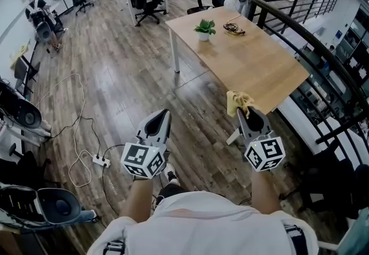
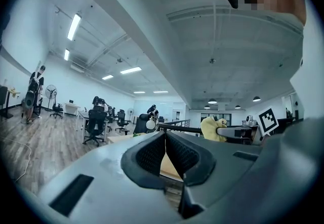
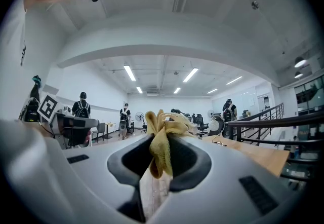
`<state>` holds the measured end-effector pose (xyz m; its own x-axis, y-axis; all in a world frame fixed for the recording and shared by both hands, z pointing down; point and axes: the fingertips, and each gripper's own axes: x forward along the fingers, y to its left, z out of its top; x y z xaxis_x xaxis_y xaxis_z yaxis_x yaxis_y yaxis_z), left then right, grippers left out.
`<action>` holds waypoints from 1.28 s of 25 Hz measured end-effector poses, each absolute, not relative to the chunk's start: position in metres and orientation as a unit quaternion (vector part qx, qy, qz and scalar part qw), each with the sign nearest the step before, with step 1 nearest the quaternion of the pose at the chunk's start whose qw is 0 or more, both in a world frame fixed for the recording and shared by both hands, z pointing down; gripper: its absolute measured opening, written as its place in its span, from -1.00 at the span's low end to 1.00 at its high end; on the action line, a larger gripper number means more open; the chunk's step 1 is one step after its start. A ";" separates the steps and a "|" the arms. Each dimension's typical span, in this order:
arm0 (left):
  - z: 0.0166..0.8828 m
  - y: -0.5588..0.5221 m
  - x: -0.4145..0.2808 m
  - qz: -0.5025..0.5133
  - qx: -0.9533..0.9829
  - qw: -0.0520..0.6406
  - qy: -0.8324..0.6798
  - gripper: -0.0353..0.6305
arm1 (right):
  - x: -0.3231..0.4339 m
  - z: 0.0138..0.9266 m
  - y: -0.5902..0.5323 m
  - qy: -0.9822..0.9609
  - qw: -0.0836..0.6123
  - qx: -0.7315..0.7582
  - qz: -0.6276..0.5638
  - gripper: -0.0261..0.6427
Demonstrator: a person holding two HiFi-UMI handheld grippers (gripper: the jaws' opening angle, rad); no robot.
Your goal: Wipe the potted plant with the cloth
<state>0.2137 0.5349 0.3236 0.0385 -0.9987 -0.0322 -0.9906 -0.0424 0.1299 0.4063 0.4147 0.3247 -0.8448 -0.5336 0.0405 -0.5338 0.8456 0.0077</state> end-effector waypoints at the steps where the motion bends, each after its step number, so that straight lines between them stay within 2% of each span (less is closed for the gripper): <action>1: 0.324 0.532 0.210 -0.058 0.720 0.037 -0.690 -0.85 | 0.402 0.325 0.412 -0.960 0.023 0.278 0.002 -0.53; 7: 0.332 0.518 0.171 -0.073 0.720 0.040 -0.689 -0.85 | 0.363 0.321 0.402 -0.965 0.009 0.262 0.001 -0.52; 21: 0.330 0.465 0.019 -0.067 0.738 0.051 -0.669 -0.85 | 0.212 0.311 0.349 -0.959 0.011 0.284 0.010 -0.51; 32: 0.345 0.369 -0.034 -0.068 0.750 0.079 -0.654 -0.85 | 0.170 0.326 0.246 -0.948 0.022 0.316 0.040 -0.51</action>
